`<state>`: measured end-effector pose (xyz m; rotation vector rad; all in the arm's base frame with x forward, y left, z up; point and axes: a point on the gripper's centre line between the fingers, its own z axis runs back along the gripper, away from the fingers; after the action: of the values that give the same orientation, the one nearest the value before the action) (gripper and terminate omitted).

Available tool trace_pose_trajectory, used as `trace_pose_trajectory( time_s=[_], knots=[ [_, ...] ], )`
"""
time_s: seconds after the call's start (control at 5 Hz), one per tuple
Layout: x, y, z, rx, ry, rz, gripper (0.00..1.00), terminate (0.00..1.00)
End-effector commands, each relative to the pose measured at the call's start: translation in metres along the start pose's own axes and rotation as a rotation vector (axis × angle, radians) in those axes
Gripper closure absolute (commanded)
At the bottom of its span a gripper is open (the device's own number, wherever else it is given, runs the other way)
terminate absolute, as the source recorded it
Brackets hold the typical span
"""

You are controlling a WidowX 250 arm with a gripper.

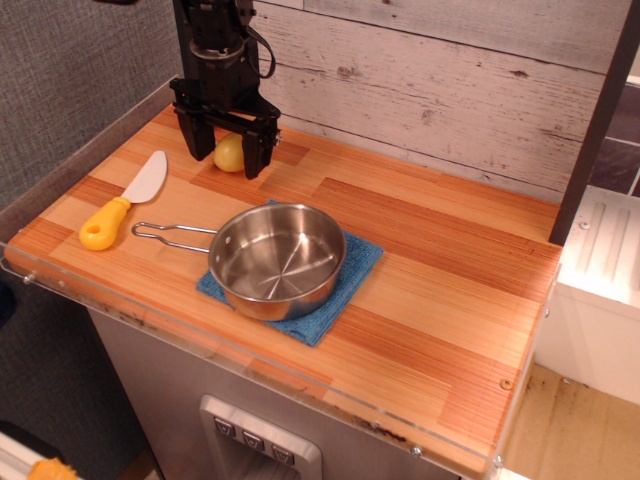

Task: Place the potato inside of the pot.

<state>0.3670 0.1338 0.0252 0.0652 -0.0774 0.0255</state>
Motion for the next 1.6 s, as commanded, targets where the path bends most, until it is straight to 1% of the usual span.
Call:
trace_pose_trajectory(
  time_s=[0.0, 0.2, 0.4, 0.8, 1.0, 1.2, 1.4],
  knots=[
    [0.003, -0.001, 0.006, 0.001, -0.028, 0.01, 0.0, 0.0],
    [0.004, -0.001, 0.002, -0.004, -0.021, 0.015, 0.0, 0.0],
    [0.004, -0.001, -0.001, 0.005, -0.021, 0.017, 1.0, 0.0],
    [0.003, -0.003, -0.002, -0.013, -0.025, 0.012, 1.0, 0.0],
    [-0.002, -0.014, 0.041, -0.037, -0.123, -0.015, 1.0, 0.0],
    [-0.029, -0.048, 0.09, -0.062, -0.242, -0.078, 1.0, 0.0],
    [-0.074, -0.089, 0.102, -0.084, -0.216, -0.142, 1.0, 0.0]
  ],
)
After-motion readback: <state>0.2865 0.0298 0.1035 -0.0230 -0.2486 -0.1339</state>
